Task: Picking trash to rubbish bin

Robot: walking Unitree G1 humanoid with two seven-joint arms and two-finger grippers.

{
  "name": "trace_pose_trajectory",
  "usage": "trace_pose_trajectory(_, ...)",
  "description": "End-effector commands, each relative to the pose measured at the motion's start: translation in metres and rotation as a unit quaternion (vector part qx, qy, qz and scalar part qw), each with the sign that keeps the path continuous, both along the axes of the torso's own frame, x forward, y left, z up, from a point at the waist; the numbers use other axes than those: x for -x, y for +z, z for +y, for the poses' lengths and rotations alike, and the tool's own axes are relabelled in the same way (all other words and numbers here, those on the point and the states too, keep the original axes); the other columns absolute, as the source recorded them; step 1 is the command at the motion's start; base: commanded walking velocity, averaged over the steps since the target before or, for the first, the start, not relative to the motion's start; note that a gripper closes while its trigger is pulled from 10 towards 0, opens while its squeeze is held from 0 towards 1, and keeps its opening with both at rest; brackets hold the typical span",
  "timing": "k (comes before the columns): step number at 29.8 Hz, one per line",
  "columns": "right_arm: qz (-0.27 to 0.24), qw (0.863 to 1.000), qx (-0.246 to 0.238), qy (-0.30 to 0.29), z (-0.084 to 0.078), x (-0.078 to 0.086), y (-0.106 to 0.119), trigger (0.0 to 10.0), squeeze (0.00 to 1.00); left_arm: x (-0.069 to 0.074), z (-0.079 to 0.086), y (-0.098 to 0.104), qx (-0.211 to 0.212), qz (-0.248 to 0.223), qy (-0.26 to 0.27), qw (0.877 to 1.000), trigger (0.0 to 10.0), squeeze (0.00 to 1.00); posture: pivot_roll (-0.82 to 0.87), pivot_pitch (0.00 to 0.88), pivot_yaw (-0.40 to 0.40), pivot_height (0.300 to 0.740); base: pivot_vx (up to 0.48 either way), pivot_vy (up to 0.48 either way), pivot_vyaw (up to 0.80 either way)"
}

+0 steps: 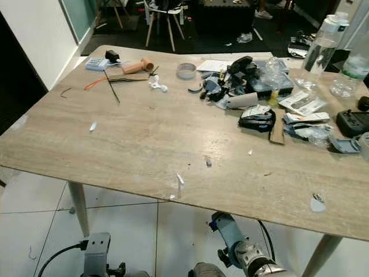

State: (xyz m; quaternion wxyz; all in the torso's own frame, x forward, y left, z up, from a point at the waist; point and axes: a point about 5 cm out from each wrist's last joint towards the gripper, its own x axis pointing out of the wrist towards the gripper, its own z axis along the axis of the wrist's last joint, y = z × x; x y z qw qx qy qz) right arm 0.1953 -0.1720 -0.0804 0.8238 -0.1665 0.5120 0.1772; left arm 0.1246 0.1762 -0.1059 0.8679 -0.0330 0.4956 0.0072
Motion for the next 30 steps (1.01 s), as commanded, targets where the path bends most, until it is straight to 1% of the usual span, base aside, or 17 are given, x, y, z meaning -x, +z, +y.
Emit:
trace_pose_trajectory(1,0.003,1.000,0.006,0.007,0.000,0.000,0.000,10.0,0.00,0.015,-0.011,-0.006,0.021,0.029,-0.002,0.999,10.0,0.00,0.01,0.044,-0.023,0.740,0.000,0.000,0.00)
trace_pose_trajectory(4,0.003,1.000,0.007,0.006,0.000,0.000,0.000,10.0,0.00,0.014,-0.013,-0.006,0.027,0.030,-0.014,0.999,10.0,0.00,0.01,0.043,-0.023,0.740,0.000,0.000,0.00)
trace_pose_trajectory(8,0.003,1.000,0.007,0.007,0.000,-0.001,0.001,10.0,0.00,0.014,-0.014,-0.006,0.026,0.033,-0.015,0.999,10.0,0.00,0.01,0.042,-0.025,0.740,0.000,-0.469,0.00)
trace_pose_trajectory(10,0.003,1.000,0.007,0.007,0.000,-0.002,0.001,10.0,0.00,0.015,-0.014,-0.006,0.022,0.035,-0.009,0.999,10.0,0.00,0.01,0.042,-0.023,0.740,0.000,-0.465,0.00)
trace_pose_trajectory(12,0.003,1.000,0.008,0.007,0.000,-0.002,0.001,10.0,0.00,0.012,-0.013,-0.005,0.010,0.028,-0.017,0.999,10.0,0.00,0.01,0.042,-0.023,0.740,0.000,-0.349,0.00)
trace_pose_trajectory(16,0.004,1.000,0.012,0.003,-0.001,-0.001,0.001,10.0,0.00,0.011,-0.012,-0.005,0.015,0.025,-0.006,1.000,10.0,0.00,0.01,0.042,-0.023,0.740,0.000,0.000,0.00)
trace_pose_trajectory(20,0.017,0.998,0.033,-0.050,-0.013,0.002,0.000,10.0,0.00,0.011,-0.012,-0.005,0.016,0.024,-0.006,1.000,10.0,0.00,0.01,0.042,-0.023,0.740,0.000,0.000,0.00)
trace_pose_trajectory(21,0.017,0.998,0.033,-0.050,-0.013,0.002,0.000,10.0,0.00,0.011,-0.012,-0.005,0.016,0.024,-0.006,1.000,10.0,0.00,0.01,0.042,-0.023,0.740,0.000,0.000,0.00)
trace_pose_trajectory(22,0.020,0.997,0.038,-0.063,-0.016,0.003,-0.001,10.0,0.00,0.012,-0.012,-0.005,0.016,0.025,-0.006,1.000,10.0,0.00,0.01,0.042,-0.023,0.740,0.000,0.000,0.00)
trace_pose_trajectory(23,0.026,0.994,0.040,-0.094,-0.022,0.006,-0.002,10.0,0.00,0.012,-0.012,-0.005,0.017,0.025,-0.006,1.000,10.0,0.00,0.01,0.042,-0.023,0.740,0.000,0.000,0.00)
trace_pose_trajectory(24,0.034,0.990,0.039,-0.128,-0.028,0.010,-0.003,10.0,0.00,0.012,-0.012,-0.005,0.018,0.025,-0.005,1.000,10.0,0.00,0.01,0.046,-0.028,0.740,0.000,0.000,0.00)
trace_pose_trajectory(25,0.039,0.987,0.038,-0.150,-0.032,0.013,-0.003,10.0,0.00,0.012,-0.012,-0.005,0.019,0.024,-0.005,1.000,10.0,0.00,0.01,0.046,-0.028,0.740,0.000,0.000,0.00)
trace_pose_trajectory(27,0.050,0.977,0.031,-0.205,-0.041,0.020,-0.005,10.0,0.00,0.012,-0.012,-0.005,0.019,0.024,-0.004,1.000,10.0,0.00,0.01,0.046,-0.028,0.740,0.000,0.000,0.00)
trace_pose_trajectory(28,0.056,0.970,0.028,-0.237,-0.046,0.025,-0.006,10.0,0.00,0.013,-0.012,-0.005,0.020,0.025,-0.005,0.999,10.0,0.00,0.00,0.048,-0.027,0.740,0.000,0.000,0.00)
trace_pose_trajectory(29,0.056,0.970,0.028,-0.237,-0.046,0.025,-0.006,10.0,0.00,0.013,-0.012,-0.005,0.020,0.025,-0.005,0.999,10.0,0.00,0.00,0.048,-0.027,0.740,0.000,0.000,0.00)
trace_pose_trajectory(30,0.067,0.957,0.024,-0.279,-0.053,0.033,-0.008,10.0,0.00,0.013,-0.012,-0.005,0.020,0.025,-0.005,0.999,10.0,0.00,0.00,0.050,-0.026,0.740,0.000,0.000,0.00)
